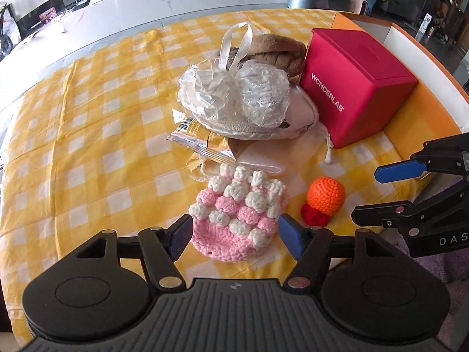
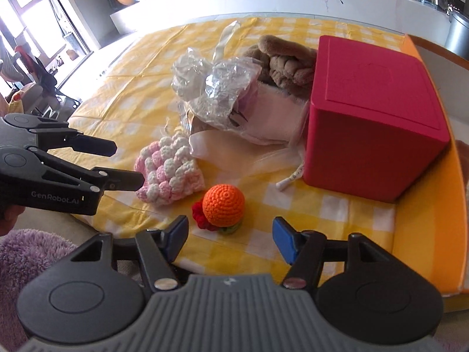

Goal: Organize soft objects
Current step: 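Grasp the pink crocheted pouch with the left tool while the right tool grasps the orange ball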

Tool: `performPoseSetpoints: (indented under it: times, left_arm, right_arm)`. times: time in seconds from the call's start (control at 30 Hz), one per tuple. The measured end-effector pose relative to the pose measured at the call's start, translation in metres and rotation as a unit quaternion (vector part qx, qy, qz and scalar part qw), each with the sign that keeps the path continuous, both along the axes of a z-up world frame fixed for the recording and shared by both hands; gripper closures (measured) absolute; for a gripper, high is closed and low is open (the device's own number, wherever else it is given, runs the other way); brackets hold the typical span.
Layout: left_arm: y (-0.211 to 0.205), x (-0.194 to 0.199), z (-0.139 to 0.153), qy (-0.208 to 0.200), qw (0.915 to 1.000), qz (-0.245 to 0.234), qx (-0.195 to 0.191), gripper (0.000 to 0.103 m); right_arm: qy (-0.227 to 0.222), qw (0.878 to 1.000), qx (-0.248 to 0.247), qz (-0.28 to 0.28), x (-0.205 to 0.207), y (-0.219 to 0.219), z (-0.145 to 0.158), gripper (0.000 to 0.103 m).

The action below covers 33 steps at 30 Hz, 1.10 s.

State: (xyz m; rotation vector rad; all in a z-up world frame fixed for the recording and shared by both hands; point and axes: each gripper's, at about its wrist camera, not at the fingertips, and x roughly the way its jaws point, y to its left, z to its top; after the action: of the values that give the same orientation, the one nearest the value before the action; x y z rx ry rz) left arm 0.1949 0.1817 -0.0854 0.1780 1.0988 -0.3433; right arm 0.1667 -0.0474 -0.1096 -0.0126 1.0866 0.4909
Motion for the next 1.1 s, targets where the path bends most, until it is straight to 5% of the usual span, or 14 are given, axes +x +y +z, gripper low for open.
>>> performPoseSetpoints:
  times: [0.37,0.57,0.67,1.03,1.1]
  left_arm:
    - [0.008,0.034,-0.038,0.035,0.9986,-0.034,-0.021,0.017]
    - [0.009,0.037,-0.047,0.052,0.9973,-0.036,-0.037,0.014]
    - [0.006,0.040,-0.050,0.062,0.9967,-0.036,-0.038,0.022]
    - [-0.008,0.030,-0.036,0.057,0.9977,-0.035,-0.008,0.061]
    - [-0.010,0.025,-0.028,0.051,0.9981,-0.035,-0.003,0.079]
  right_arm:
    - [0.035,0.999,-0.028,0.012,0.031,0.027,-0.031,0.041]
    - [0.052,0.998,-0.009,0.020,0.034,0.030,-0.039,0.054]
    - [0.062,0.998,0.001,0.024,0.035,0.033,-0.041,0.062]
    - [0.052,0.998,-0.015,0.029,0.031,0.041,-0.035,0.063]
    - [0.049,0.998,-0.015,0.029,0.030,0.039,-0.031,0.063]
